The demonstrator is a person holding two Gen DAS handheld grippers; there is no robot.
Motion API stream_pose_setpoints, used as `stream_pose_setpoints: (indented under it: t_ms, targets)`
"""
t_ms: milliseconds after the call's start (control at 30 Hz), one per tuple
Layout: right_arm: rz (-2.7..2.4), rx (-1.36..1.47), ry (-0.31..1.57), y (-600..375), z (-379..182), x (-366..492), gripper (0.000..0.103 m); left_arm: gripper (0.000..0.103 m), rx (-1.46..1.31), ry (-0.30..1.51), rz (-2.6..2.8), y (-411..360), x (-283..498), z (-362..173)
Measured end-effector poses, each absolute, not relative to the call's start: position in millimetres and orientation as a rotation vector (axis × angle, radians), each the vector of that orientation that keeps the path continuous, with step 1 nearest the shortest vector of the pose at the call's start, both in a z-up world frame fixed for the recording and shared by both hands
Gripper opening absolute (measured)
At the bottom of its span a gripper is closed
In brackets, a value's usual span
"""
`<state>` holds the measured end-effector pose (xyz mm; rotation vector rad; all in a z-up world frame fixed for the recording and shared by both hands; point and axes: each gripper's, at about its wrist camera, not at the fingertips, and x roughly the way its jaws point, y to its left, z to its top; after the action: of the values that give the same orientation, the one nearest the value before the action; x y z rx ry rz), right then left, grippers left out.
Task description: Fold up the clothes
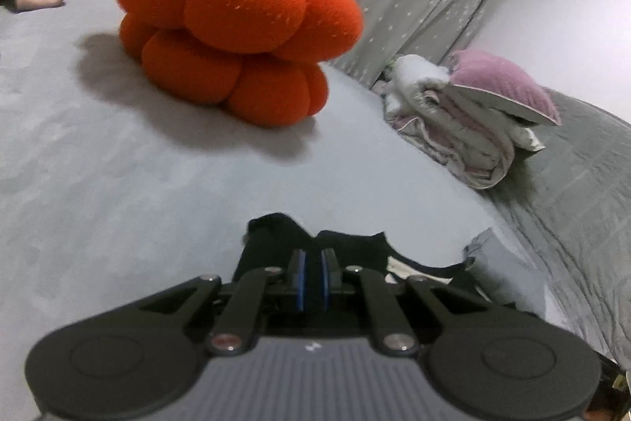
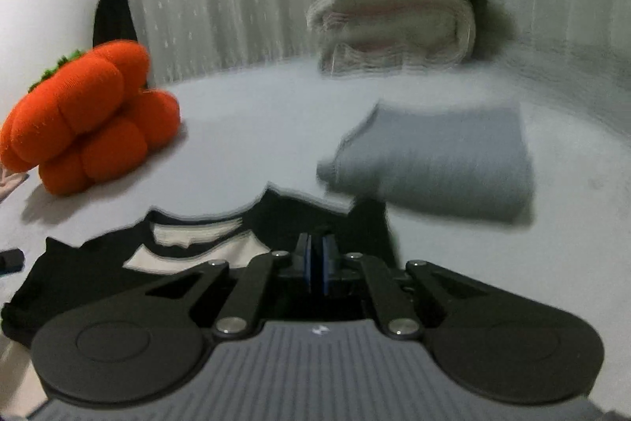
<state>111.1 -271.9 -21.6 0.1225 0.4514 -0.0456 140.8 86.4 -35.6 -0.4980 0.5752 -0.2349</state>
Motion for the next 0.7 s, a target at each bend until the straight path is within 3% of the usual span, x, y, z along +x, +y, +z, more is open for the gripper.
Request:
stream_pose_setpoints:
  t_ms: [100, 267, 300, 333, 433, 567, 700]
  targets:
    - [-0.104, 0.031, 0.398, -270, -16, 107, 0.005, 0.007, -0.46, 0.615, -0.251, 76, 143, -41]
    - [-0.14, 0.02, 0.517, -290, -36, 126, 0.007, 0.007, -0.379, 0.664, -0.253, 60, 145, -49]
    - [-0.138, 0.028, 0.534, -294, -39, 128, 0.01, 0.007, -0.374, 0.65, -0.255, 60, 144, -47]
    - [-0.129, 0.038, 0.537, -297, -39, 128, 0.018, 0.007, -0.373, 0.635, -0.257, 61, 143, -45]
    - [-0.145, 0.05, 0.502, -303, -31, 118, 0.025, 0.007, -0.391, 0.589, -0.258, 68, 143, -38]
    - [-0.111, 0.069, 0.483, -297, -17, 106, 0.026, 0.007, -0.372, 0.596, -0.188, 79, 154, -34]
    - [-0.057, 0.086, 0.456, -294, -11, 93, 0.03, 0.014, -0.451, 0.672, -0.171, 100, 174, -43]
